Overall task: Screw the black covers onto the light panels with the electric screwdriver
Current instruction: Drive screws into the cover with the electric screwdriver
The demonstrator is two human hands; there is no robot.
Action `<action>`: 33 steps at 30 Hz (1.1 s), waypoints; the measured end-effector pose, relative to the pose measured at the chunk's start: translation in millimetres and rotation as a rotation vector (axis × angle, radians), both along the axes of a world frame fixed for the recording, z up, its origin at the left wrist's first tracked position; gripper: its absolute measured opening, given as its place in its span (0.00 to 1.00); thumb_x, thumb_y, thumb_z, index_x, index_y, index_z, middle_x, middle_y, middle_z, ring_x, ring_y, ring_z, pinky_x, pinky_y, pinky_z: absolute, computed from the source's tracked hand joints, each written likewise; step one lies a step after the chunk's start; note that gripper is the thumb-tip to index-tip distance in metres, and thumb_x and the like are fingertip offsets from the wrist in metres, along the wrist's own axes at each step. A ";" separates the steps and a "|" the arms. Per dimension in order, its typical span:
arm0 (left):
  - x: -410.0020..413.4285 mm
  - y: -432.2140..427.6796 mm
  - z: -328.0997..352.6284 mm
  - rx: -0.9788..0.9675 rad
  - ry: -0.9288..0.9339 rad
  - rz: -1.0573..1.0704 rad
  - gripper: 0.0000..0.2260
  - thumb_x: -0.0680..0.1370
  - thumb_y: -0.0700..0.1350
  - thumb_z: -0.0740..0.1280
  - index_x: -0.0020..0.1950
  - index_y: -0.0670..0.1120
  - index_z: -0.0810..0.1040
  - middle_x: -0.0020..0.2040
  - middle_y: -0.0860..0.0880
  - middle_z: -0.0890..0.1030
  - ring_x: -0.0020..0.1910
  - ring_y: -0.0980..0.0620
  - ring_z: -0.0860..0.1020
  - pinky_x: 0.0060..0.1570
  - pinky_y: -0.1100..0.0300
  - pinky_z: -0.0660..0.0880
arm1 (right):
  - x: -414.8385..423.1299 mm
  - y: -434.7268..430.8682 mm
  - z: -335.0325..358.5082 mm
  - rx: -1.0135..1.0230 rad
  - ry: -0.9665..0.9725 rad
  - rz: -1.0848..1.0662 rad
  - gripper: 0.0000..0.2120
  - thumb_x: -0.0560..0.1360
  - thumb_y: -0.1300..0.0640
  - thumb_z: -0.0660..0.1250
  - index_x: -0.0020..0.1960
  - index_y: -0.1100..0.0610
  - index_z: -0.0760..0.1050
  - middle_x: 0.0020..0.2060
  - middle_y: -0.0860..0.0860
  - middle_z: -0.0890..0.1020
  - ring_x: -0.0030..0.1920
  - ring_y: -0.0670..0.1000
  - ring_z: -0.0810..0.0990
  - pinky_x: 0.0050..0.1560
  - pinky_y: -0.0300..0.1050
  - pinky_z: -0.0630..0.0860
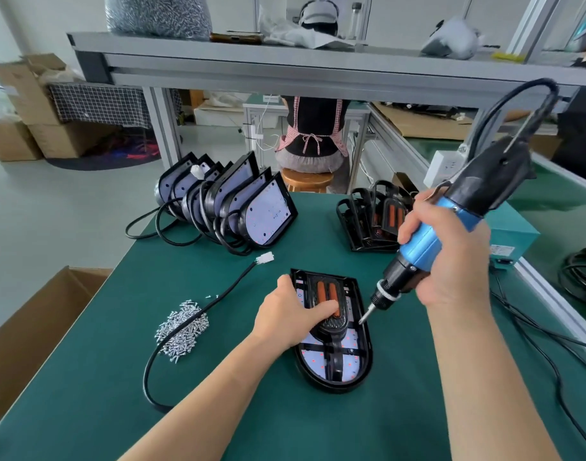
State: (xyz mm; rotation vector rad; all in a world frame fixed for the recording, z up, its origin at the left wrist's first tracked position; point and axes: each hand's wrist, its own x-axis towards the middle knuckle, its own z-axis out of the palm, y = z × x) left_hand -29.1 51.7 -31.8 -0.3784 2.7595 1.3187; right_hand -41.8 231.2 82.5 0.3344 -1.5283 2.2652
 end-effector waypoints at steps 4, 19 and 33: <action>1.2 -27.7 8.9 -0.043 0.125 0.024 0.22 0.76 0.63 0.66 0.61 0.48 0.76 0.46 0.51 0.80 0.49 0.47 0.78 0.44 0.58 0.69 | 9.5 -1.3 2.0 -0.091 -0.018 -0.120 0.11 0.70 0.62 0.68 0.33 0.48 0.78 0.26 0.48 0.75 0.32 0.53 0.70 0.37 0.42 0.69; -15.4 -153.2 8.9 -0.382 -0.035 0.043 0.08 0.71 0.36 0.74 0.40 0.48 0.80 0.39 0.52 0.81 0.42 0.49 0.80 0.44 0.61 0.74 | 21.1 -13.7 -10.4 -0.158 -0.131 -0.176 0.06 0.70 0.62 0.67 0.40 0.53 0.73 0.29 0.49 0.75 0.30 0.51 0.72 0.33 0.38 0.70; 34.2 -61.5 46.6 0.565 0.161 -0.146 0.10 0.73 0.33 0.74 0.39 0.48 0.84 0.36 0.48 0.83 0.37 0.55 0.79 0.41 0.67 0.75 | 22.8 -25.3 2.4 -0.343 -0.254 -0.252 0.07 0.75 0.64 0.68 0.41 0.55 0.73 0.26 0.49 0.75 0.29 0.51 0.72 0.33 0.39 0.73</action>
